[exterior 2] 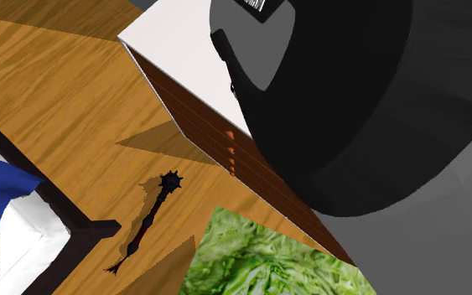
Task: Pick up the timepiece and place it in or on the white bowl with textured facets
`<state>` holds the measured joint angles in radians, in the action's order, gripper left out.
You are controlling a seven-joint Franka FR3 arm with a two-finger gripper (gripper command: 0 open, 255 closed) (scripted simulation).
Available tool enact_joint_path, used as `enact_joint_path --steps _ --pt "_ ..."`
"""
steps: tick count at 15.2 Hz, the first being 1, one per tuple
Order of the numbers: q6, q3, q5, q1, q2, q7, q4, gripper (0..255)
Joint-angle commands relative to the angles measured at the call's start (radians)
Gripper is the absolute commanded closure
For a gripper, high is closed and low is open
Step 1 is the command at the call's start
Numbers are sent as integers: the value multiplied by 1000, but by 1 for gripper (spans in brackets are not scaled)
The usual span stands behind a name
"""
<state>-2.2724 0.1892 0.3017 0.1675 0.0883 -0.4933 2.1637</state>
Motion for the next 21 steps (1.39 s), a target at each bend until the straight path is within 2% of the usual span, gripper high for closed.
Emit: enact_joint_path --steps 1,4,11,12,21 --pt "-27 3 2 3 20 1 6 0" --pt "-60 6 5 8 42 2 16 0" --pt "-60 6 5 8 42 2 16 0" --pt "-60 6 5 8 42 2 16 255" --pt "-60 6 5 8 42 2 16 255"
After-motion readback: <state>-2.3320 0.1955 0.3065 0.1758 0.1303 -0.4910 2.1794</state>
